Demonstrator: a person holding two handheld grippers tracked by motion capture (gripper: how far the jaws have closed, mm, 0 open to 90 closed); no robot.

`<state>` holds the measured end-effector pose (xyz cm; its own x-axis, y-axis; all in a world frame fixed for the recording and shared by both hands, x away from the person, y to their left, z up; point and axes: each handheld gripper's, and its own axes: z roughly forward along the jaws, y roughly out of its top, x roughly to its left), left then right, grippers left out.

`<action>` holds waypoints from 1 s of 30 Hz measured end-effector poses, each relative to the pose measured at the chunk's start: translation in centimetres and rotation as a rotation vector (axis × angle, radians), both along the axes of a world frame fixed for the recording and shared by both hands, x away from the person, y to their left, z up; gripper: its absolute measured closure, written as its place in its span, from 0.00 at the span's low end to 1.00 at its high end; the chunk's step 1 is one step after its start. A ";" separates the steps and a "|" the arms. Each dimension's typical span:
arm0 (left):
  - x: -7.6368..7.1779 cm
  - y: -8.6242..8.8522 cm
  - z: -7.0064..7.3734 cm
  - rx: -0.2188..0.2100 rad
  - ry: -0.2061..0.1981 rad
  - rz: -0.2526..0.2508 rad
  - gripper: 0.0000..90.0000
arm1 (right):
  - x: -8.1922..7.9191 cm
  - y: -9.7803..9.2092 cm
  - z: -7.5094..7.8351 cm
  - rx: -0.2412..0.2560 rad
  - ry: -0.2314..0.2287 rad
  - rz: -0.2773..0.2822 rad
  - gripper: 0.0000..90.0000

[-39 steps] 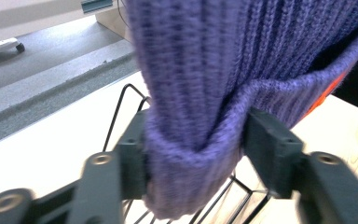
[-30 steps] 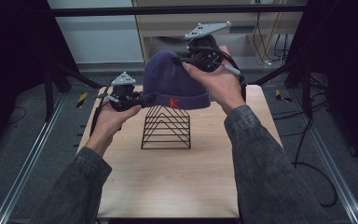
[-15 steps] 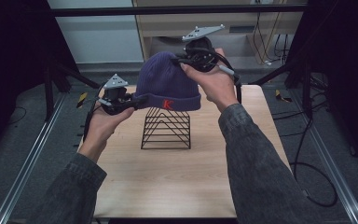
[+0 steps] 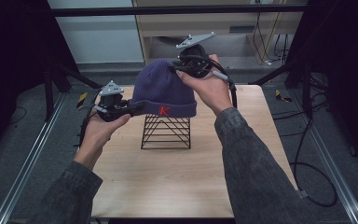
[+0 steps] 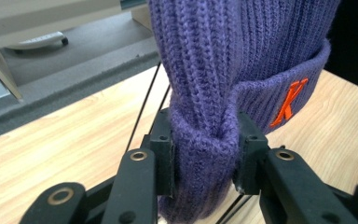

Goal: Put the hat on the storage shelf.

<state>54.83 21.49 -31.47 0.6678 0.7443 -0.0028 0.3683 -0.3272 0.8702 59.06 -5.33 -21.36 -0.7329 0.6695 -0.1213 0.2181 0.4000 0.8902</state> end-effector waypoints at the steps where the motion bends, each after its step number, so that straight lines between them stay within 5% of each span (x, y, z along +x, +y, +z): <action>1: 0.0 -0.1 -0.2 0.000 0.003 0.003 0.73 | 0.0 0.0 -0.2 -0.002 0.004 0.000 0.90; 30: 0.9 -0.4 -4.2 0.003 0.088 -0.019 0.72 | -0.8 -1.0 -3.5 -0.069 0.075 0.015 0.90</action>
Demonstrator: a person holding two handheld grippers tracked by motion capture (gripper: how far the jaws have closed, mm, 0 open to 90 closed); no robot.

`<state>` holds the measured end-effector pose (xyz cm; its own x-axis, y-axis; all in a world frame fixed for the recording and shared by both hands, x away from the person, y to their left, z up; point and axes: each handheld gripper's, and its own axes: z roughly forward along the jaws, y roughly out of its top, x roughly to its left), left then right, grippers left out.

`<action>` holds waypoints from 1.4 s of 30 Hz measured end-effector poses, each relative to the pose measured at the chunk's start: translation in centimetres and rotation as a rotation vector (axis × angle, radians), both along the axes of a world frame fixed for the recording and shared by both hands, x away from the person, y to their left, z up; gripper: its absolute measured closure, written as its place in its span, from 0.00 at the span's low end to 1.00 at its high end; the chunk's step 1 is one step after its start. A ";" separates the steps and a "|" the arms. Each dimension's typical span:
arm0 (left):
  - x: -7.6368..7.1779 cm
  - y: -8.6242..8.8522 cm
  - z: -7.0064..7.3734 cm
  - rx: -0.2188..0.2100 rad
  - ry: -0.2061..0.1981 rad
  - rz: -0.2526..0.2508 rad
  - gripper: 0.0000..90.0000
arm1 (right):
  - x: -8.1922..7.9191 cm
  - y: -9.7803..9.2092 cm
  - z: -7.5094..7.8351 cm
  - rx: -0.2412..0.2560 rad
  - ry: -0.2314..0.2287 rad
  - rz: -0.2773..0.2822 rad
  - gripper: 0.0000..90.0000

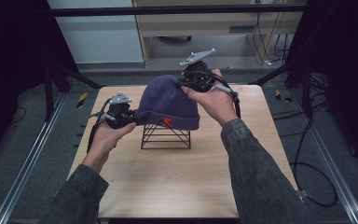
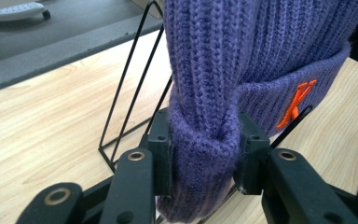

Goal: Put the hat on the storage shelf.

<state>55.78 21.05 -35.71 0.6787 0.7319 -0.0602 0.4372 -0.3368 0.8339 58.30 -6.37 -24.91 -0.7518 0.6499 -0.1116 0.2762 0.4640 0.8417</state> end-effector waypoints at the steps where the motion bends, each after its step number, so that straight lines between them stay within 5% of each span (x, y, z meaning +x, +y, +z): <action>1: 0.0 0.0 -0.2 -0.004 0.004 0.002 0.72 | 0.0 0.0 -0.1 0.002 0.007 0.001 0.90; 30: -0.1 0.6 -2.8 -0.045 0.041 -0.010 0.59 | -0.1 0.9 -1.9 -0.022 0.059 0.021 0.90; 36: -0.1 1.0 -3.0 -0.035 0.049 0.000 0.73 | -0.1 1.0 -2.7 -0.023 0.073 0.027 0.90; 42: -0.3 0.9 -3.5 -0.014 0.052 -0.006 0.76 | -0.2 1.2 -3.3 -0.034 0.081 0.030 0.90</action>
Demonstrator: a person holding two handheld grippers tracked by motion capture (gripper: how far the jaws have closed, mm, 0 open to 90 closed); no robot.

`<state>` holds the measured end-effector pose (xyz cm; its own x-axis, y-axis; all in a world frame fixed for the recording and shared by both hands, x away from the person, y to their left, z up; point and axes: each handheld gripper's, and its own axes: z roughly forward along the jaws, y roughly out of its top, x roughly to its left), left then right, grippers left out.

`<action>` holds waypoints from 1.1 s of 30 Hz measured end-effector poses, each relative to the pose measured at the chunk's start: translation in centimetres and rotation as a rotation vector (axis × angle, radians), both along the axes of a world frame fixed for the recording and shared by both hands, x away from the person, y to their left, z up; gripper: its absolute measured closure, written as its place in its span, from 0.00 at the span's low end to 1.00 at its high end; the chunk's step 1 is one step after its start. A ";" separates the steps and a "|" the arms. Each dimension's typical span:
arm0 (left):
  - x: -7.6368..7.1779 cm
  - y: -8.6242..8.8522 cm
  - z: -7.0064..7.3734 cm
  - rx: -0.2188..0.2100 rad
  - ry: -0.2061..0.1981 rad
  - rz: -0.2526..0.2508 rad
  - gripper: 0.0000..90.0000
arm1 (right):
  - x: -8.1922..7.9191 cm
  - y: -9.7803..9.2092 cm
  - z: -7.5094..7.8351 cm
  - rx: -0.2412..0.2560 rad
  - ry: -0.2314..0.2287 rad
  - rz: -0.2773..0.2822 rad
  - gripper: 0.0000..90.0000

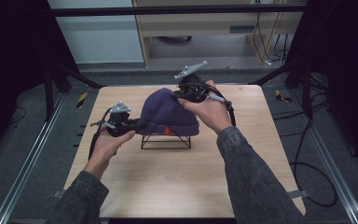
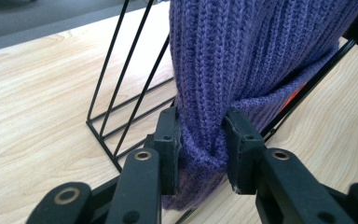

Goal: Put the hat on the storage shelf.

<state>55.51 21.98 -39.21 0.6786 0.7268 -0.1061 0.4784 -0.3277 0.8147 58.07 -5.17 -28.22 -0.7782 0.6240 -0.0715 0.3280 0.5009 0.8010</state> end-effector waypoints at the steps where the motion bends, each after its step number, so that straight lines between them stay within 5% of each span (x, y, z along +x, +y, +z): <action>1: 0.0 0.0 -0.1 0.001 0.003 0.001 0.76 | 0.0 0.0 -0.1 -0.003 0.001 0.002 0.90; 10: -0.2 0.4 -0.8 -0.015 0.011 0.008 0.75 | -0.2 -0.1 -0.8 -0.011 0.012 0.011 0.90; 15: -0.3 0.3 -1.0 0.019 0.008 0.003 0.77 | -0.4 0.2 -1.1 -0.020 0.022 0.023 0.90; 33: -0.5 0.6 -1.9 0.032 0.018 0.021 0.78 | -0.2 0.9 -2.1 -0.045 0.061 0.044 0.89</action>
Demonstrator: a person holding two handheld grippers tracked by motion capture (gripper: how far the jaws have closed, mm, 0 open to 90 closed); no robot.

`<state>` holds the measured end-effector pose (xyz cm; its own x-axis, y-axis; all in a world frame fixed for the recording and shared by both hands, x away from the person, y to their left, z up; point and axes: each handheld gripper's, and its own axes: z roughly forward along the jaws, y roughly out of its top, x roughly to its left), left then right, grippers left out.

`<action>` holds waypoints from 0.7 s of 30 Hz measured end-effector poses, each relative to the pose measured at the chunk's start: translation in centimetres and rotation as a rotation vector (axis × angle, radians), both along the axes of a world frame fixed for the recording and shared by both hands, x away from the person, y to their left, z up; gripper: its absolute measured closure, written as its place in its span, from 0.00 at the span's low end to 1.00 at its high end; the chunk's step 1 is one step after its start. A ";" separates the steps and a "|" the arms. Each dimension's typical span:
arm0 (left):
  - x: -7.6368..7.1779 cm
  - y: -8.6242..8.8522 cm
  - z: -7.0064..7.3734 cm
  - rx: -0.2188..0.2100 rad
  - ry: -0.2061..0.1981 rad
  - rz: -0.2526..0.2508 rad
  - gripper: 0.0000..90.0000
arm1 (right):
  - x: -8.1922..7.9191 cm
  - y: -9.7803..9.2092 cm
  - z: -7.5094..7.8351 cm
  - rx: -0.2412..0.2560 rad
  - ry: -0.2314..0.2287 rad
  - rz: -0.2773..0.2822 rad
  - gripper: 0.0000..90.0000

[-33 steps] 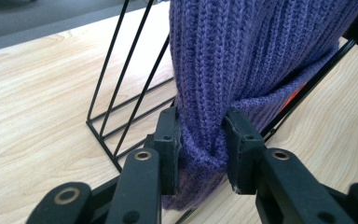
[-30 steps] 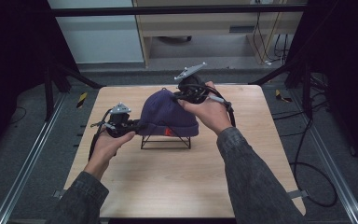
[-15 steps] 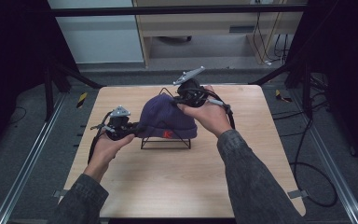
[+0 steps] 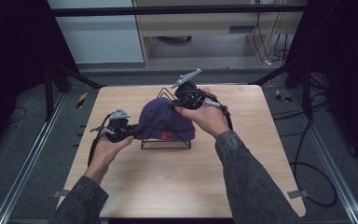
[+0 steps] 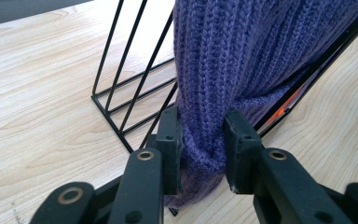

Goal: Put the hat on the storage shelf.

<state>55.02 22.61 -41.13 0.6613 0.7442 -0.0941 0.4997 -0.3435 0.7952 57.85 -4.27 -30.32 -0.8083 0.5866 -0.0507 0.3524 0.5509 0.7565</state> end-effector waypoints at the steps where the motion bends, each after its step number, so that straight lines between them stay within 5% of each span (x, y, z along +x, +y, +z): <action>1: 0.0 -0.1 0.0 0.004 -0.001 0.000 0.78 | 0.0 0.0 -0.1 -0.003 0.001 -0.002 0.89; 21: -0.2 0.5 -1.2 -0.005 0.020 0.022 0.77 | -0.2 0.8 -1.0 -0.032 0.025 0.008 0.89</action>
